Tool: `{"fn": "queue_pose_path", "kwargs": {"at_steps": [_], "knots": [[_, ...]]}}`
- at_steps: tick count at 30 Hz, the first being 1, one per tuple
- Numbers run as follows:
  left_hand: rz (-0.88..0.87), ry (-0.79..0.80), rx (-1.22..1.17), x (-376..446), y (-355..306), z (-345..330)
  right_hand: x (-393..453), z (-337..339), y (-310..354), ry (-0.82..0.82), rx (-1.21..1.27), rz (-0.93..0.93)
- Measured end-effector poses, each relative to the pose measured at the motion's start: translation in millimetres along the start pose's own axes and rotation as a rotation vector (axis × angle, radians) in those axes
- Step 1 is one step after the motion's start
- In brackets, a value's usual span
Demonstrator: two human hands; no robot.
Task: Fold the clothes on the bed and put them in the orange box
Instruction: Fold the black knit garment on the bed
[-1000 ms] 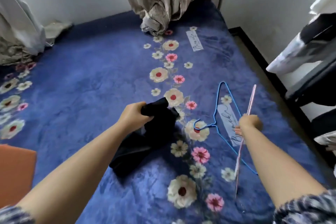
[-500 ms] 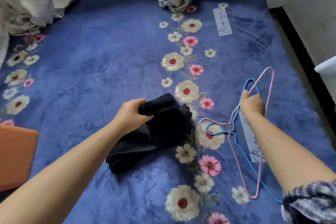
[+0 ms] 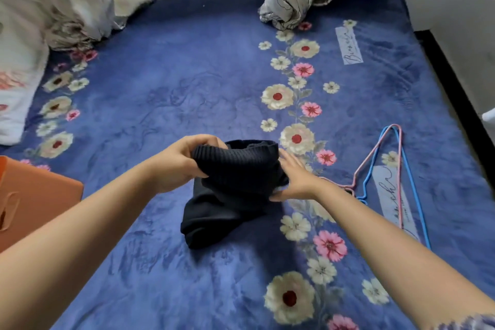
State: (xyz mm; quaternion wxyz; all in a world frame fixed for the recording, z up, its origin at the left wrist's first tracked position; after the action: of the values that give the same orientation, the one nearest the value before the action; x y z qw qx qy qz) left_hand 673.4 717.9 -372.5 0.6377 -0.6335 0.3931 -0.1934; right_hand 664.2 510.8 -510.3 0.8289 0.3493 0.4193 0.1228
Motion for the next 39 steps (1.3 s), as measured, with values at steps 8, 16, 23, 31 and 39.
{"fn": "queue_pose_path", "kwargs": {"at_steps": [8, 16, 23, 31, 39], "knots": [[-0.249, -0.285, 0.0, -113.4, -74.0, 71.2, -53.0, 9.8, 146.4, -0.19, 0.596, 0.23], [-0.537, -0.291, 0.571, -185.6, -131.0, 79.1, -96.1, -19.5, 257.4, -0.06, 0.396, 0.277], [-0.406, -0.047, 0.495, -217.4, -163.3, 80.8, -104.3, -32.7, 306.7, -0.25, 0.646, 0.524], [-0.474, -0.489, 0.116, -231.7, -189.6, 107.5, -144.7, -3.0, 346.8, -0.599, 0.762, 0.712], [0.133, -0.148, 0.121, -182.5, -95.7, 58.1, -165.7, 15.1, 368.9, -0.778, 0.897, 0.769]]}}
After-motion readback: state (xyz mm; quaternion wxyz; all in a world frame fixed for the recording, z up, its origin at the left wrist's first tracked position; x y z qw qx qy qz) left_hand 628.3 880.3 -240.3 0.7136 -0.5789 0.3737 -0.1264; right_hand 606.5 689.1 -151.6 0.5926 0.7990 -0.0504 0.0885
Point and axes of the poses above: each hand's wrist, its own x-axis towards the middle knuckle, its own z-axis out of the back of the hand, y = z × x, the point moved 3 cm from there along x, towards the middle knuckle, and after that the axes turned 9 degrees about y, right-handed, at the moved point
